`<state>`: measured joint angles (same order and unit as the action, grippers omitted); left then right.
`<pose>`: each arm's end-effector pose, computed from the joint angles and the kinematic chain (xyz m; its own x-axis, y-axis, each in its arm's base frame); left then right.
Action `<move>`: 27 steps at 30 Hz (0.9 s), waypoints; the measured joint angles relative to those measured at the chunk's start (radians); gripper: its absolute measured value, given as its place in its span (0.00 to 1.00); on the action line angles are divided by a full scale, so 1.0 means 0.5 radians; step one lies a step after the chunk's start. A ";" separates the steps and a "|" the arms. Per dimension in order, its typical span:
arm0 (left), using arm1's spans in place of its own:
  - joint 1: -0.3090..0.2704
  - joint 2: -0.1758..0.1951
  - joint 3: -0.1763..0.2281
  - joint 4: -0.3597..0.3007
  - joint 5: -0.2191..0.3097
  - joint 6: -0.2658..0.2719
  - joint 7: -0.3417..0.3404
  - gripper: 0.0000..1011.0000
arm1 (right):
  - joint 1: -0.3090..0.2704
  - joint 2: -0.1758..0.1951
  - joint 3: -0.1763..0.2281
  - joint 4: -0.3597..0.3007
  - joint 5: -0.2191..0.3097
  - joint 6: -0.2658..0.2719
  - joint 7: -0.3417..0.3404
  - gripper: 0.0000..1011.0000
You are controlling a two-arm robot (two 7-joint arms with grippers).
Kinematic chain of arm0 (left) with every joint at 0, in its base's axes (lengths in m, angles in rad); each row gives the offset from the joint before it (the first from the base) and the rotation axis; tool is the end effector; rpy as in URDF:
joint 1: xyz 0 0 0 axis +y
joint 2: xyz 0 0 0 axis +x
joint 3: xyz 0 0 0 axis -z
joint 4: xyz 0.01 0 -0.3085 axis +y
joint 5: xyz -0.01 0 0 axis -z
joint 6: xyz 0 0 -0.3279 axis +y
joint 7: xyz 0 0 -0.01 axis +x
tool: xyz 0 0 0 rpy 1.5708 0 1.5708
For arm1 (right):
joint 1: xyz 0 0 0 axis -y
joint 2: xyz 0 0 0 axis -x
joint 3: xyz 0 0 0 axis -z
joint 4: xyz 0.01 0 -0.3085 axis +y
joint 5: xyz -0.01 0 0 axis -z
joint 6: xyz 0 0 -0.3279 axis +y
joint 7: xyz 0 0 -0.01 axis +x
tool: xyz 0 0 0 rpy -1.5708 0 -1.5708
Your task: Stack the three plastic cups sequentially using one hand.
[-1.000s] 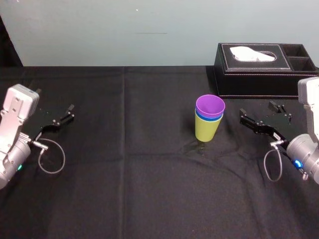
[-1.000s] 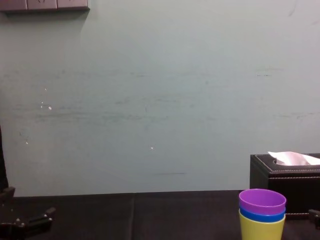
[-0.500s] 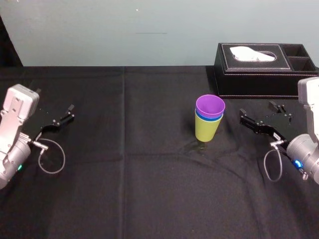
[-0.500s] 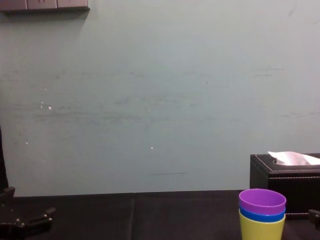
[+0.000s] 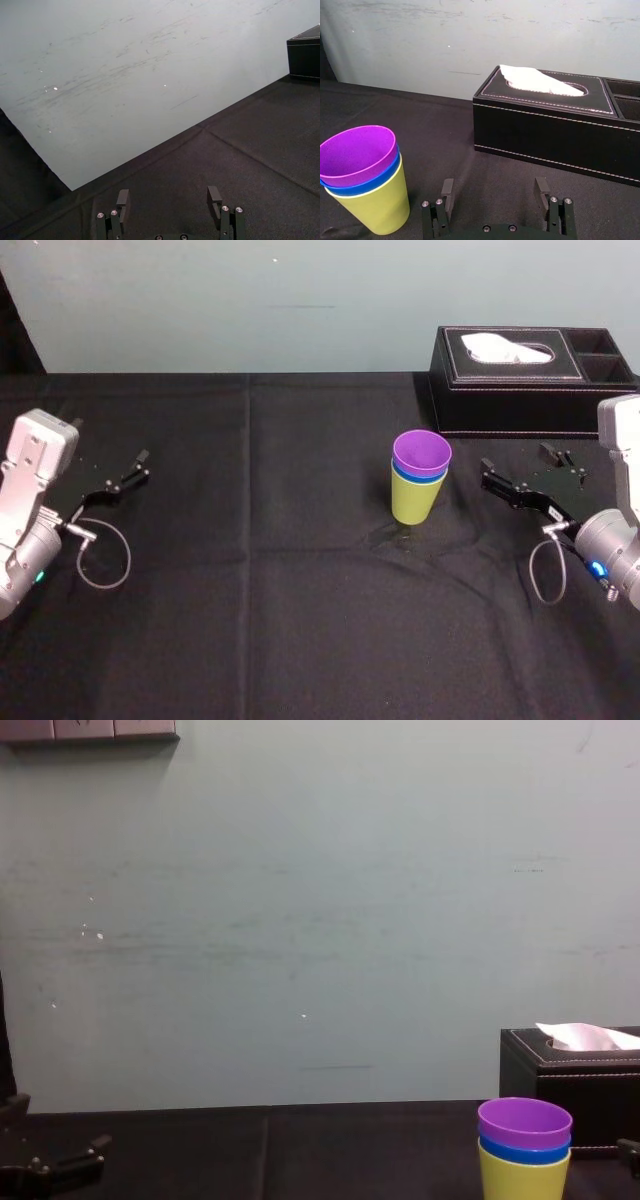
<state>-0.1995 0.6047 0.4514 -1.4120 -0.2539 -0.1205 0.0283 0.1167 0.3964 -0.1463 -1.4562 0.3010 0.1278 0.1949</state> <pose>0.3791 0.0881 -0.3209 0.2923 0.8803 0.3737 -0.9553 0.2873 0.0703 0.3790 -0.0917 -0.3080 0.2824 -0.9567 0.0713 0.9455 0.2649 -0.1895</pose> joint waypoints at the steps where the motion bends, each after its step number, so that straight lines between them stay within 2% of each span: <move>1: 0.000 0.000 0.000 0.000 0.000 0.000 0.000 1.00 | 0.000 0.000 0.000 0.000 0.000 0.000 0.000 0.99; 27: 0.000 0.000 0.000 0.000 0.000 0.000 0.000 1.00 | 0.000 0.000 0.000 0.000 0.000 0.000 0.000 0.99</move>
<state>-0.1995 0.6047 0.4514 -1.4120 -0.2538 -0.1205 0.0283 0.1166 0.3965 -0.1463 -1.4562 0.3010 0.1277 0.1949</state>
